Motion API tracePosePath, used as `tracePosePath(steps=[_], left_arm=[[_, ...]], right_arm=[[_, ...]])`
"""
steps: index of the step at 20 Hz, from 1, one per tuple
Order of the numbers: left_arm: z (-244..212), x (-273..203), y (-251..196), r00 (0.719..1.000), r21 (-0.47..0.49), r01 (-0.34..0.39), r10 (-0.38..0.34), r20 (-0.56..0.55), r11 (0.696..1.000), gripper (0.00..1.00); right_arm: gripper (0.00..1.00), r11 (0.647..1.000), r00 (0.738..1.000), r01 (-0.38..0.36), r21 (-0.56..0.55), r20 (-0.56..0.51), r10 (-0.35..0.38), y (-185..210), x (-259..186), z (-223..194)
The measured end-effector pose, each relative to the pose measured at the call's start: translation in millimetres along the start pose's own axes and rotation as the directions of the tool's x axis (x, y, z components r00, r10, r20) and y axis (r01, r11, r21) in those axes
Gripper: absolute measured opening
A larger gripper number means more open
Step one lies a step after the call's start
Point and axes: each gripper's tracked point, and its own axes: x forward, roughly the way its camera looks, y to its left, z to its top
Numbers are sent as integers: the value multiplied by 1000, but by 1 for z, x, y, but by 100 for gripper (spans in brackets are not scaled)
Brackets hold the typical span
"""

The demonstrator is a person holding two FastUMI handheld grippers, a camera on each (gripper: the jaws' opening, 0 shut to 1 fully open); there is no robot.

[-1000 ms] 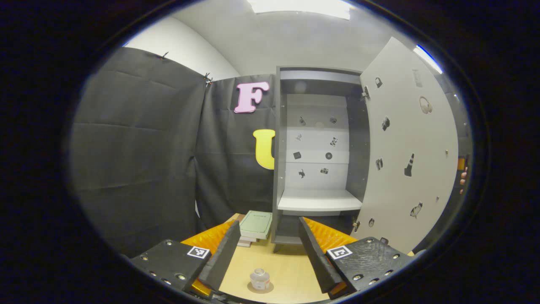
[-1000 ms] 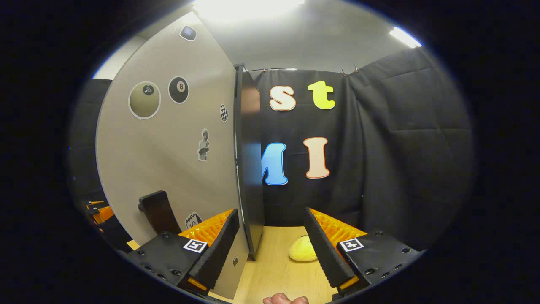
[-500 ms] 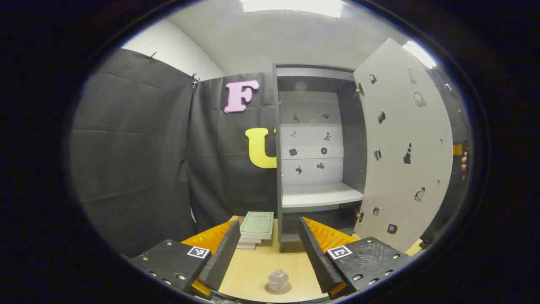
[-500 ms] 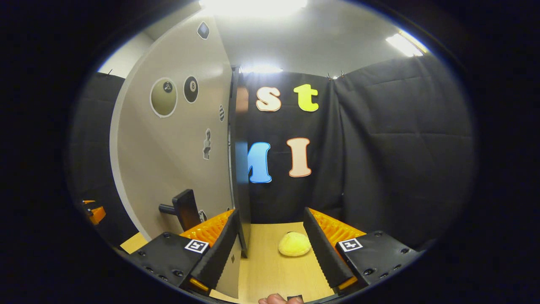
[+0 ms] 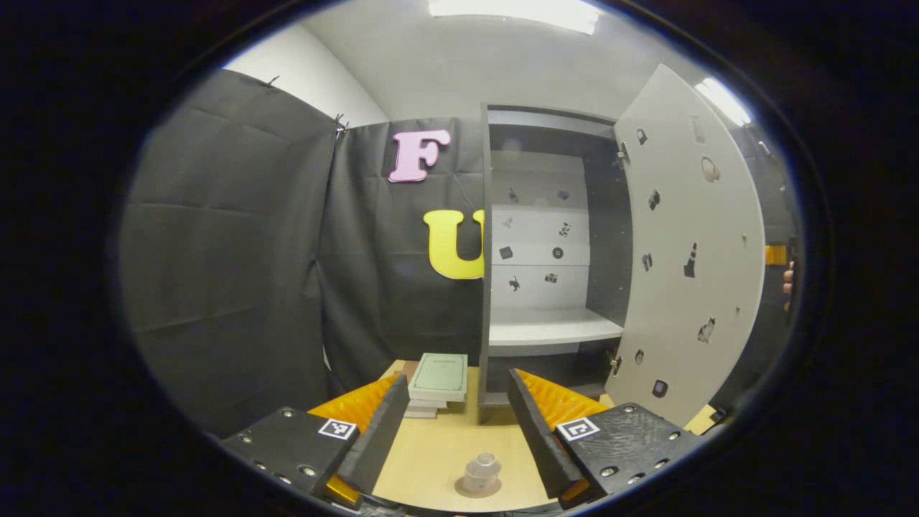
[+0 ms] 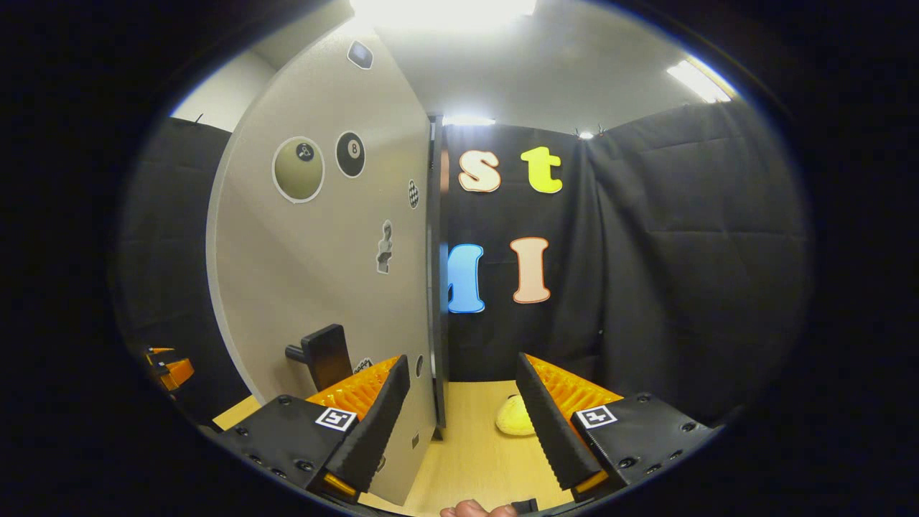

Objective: Open the cabinet door with the right hand, grasp the bottle in the cabinet with the left hand and place it on the coaster, then close the cabinet door with the right hand.

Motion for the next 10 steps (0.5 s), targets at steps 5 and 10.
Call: tracePosePath(steps=[5,10], left_arm=[[-1,3,18,1000,-11,6,-5,10,1000,86],[-8,5,49,1000,-25,-7,7,1,1000,83]], right_arm=[[95,999,999,-39,-17,-2,39,39,3,2],[95,998,998,-65,-6,-1,65,72,12,1]])
